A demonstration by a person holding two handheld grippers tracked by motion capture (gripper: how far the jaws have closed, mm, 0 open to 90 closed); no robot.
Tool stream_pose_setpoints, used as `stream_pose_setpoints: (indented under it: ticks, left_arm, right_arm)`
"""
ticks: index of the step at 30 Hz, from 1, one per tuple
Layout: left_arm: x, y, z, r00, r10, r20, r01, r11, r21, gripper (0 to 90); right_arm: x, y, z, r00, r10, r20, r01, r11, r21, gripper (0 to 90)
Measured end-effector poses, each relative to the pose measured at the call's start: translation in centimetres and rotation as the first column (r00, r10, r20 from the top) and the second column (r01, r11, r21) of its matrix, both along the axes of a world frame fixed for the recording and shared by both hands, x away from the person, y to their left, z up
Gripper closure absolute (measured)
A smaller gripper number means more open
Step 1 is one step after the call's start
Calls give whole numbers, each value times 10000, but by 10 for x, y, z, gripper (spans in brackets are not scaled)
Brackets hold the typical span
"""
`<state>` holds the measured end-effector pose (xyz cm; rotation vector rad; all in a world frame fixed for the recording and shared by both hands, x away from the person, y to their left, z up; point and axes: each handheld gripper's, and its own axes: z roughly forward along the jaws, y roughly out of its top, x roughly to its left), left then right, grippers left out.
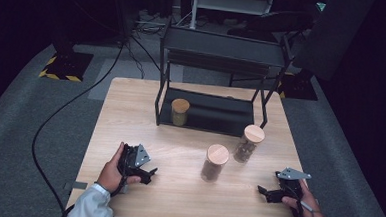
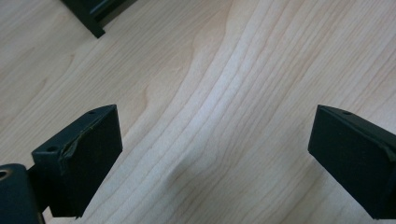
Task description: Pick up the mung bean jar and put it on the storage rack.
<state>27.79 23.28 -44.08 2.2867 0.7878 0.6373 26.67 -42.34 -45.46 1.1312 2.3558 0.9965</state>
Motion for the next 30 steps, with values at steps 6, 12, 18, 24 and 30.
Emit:
stream_pose_setpoints:
  ticks: [6, 12, 18, 24, 30]
  left_arm:
    - [-1, 8, -4, 9996, 153, -231, -152, 9999, 23, 28]
    - [-3, 16, -7, 9988, 317, -375, -324, 9993, -195, 27]
    - [-1, 23, -9, 9981, 342, -516, -366, 9983, -462, 25]
    - [-3, 28, -11, 9968, 502, -616, -542, 9964, -654, 21]
    - [-6, 32, -11, 9958, 610, -689, -661, 9951, -740, 21]
  right_arm:
    - [0, 0, 0, 10000, 0, -4, 0, 10000, 0, 0]
    - [0, 0, 0, 10000, 0, -5, 0, 10000, 0, 0]
    - [0, 0, 0, 10000, 1, -5, -1, 10000, -1, 0]
    - [0, 0, 0, 10000, 2, -5, -2, 10000, -1, 0]
    - [0, 0, 0, 10000, 5, -3, -5, 10000, -5, 0]
